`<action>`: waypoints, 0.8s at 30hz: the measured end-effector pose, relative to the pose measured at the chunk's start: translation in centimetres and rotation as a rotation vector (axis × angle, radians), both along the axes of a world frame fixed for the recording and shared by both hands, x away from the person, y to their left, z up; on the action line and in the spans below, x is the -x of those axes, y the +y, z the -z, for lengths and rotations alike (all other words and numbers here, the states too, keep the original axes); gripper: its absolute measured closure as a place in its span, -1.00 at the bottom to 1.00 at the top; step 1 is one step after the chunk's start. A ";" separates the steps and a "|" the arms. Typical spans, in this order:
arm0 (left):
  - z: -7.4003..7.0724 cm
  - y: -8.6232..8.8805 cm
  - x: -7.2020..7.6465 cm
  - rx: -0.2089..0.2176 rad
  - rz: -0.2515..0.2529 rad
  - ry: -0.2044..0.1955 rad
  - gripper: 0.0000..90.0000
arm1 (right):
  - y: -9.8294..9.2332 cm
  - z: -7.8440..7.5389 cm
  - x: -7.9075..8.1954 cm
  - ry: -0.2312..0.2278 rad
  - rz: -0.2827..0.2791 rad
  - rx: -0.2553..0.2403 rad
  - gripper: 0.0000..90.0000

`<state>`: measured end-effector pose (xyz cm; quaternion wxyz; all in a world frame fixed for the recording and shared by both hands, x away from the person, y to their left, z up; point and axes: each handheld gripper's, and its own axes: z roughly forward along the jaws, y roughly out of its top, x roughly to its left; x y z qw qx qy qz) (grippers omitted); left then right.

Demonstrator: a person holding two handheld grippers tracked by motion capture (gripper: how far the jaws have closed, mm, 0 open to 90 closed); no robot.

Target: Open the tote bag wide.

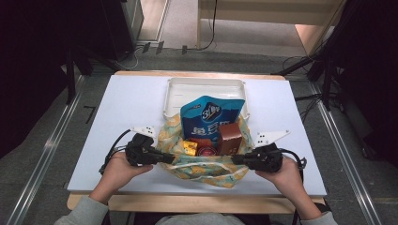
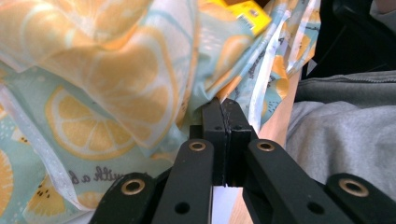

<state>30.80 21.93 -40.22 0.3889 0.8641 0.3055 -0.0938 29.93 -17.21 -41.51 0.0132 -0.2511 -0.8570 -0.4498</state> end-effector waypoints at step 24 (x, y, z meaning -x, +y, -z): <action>2.7 0.2 -0.4 0.004 -0.012 0.044 1.00 | 0.8 3.3 -0.5 0.042 -0.039 0.030 1.00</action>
